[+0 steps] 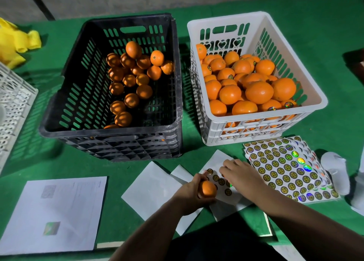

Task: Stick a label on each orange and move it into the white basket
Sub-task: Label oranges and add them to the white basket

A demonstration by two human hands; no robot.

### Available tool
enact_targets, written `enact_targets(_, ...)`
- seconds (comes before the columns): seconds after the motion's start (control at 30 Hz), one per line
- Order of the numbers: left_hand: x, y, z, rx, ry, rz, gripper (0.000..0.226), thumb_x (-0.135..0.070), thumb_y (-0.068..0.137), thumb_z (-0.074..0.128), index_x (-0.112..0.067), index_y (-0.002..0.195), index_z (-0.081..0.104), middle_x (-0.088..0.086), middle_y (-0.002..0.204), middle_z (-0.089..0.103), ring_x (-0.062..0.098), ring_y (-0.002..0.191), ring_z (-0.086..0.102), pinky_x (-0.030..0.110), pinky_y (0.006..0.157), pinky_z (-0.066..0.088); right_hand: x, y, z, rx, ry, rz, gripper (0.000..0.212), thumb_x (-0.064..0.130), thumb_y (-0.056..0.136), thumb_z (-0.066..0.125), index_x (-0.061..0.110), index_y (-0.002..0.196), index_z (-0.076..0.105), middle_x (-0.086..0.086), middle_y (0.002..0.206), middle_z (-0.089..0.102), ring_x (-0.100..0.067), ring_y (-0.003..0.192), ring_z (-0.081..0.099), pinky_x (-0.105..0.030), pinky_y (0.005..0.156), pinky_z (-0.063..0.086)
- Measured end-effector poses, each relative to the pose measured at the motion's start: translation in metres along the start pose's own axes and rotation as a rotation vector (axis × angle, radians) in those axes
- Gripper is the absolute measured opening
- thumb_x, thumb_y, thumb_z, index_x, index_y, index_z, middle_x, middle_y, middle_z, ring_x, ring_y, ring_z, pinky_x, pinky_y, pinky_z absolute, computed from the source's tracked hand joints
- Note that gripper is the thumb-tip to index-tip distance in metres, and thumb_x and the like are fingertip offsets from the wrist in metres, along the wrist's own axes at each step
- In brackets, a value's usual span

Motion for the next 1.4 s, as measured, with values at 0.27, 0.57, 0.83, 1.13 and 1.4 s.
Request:
enact_targets(0.27,-0.001,0.000,0.000,0.007,0.021,-0.013,0.067,-0.057,0.081,0.082,-0.043,0.129,0.038,0.000,0.129,0.062,0.024,0.110,0.063,0.047,0.097,0.056,0.005,0.001,-0.024,-0.090,-0.114,-0.030,0.055,-0.003,0.028,0.092,0.015,0.074,0.070,-0.003,0.077,0.063,-0.024,0.058,0.063,-0.030,0.042,0.046)
enact_targets(0.57,-0.002,0.002,0.000,0.024,0.040,-0.016,0.065,-0.056,0.081,0.082,-0.044,0.127,0.037,0.002,0.133,0.062,0.025,0.113,0.063,0.048,0.099,0.056,-0.005,-0.003,-0.016,-0.118,-0.181,-0.140,0.030,-0.002,0.064,0.073,0.013,0.086,0.059,-0.004,0.082,0.052,-0.018,0.050,0.048,-0.027,0.033,0.031)
enact_targets(0.83,-0.002,0.002,0.001,0.031,0.054,-0.023,0.068,-0.053,0.083,0.082,-0.041,0.131,0.036,0.005,0.135,0.061,0.027,0.113,0.062,0.049,0.100,0.055,-0.006,-0.008,-0.028,-0.064,-0.126,-0.146,0.029,0.012,0.070,0.085,0.014,0.088,0.062,-0.002,0.085,0.054,-0.015,0.052,0.053,-0.027,0.035,0.036)
enact_targets(1.13,-0.003,0.003,0.002,0.055,0.061,-0.025,0.070,-0.051,0.083,0.082,-0.041,0.134,0.035,0.007,0.136,0.061,0.028,0.114,0.062,0.049,0.101,0.055,-0.013,-0.003,-0.022,0.164,0.054,-0.085,0.013,0.011,0.102,0.050,0.014,0.113,0.043,0.004,0.100,0.038,-0.019,0.062,0.049,-0.040,0.055,0.043)
enact_targets(1.4,-0.006,0.004,0.002,0.041,0.061,0.022,0.070,-0.051,0.082,0.083,-0.040,0.134,0.037,0.005,0.136,0.061,0.028,0.115,0.063,0.048,0.102,0.055,-0.045,-0.013,-0.051,-0.069,0.456,0.170,0.016,0.037,0.104,0.053,0.026,0.096,0.045,0.011,0.089,0.054,-0.012,0.071,0.056,-0.036,0.060,0.046)
Point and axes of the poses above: each hand's wrist, its own y-axis towards the middle knuckle, its own z-axis out of the palm, x = y × z, the point moved 6 cm from there along y, towards the middle knuckle
